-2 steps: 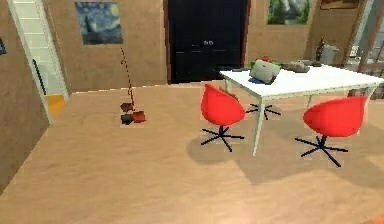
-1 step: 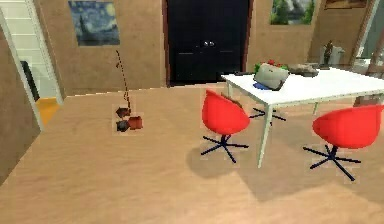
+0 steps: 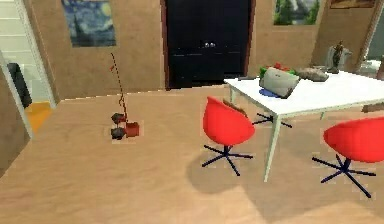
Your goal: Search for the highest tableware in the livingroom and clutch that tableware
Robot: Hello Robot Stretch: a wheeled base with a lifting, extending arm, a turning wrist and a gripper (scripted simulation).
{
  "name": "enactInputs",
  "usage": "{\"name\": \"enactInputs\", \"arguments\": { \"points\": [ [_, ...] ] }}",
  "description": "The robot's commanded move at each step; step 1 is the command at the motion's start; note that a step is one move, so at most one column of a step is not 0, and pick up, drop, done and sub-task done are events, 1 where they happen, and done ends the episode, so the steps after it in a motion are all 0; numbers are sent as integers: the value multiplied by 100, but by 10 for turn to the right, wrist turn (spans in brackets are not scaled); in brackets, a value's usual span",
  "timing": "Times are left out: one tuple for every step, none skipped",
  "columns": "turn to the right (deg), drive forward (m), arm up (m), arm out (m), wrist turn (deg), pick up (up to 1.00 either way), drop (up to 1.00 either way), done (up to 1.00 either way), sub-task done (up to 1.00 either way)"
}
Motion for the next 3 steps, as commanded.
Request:
{"name": "enactInputs", "arguments": {
  "points": [
    [150,0,0,0,0,0,0,0,0],
    [0,100,0,0,0,0,0,0,0],
    [-450,0,0,0,0,0,0,0,0]
  ]
}}
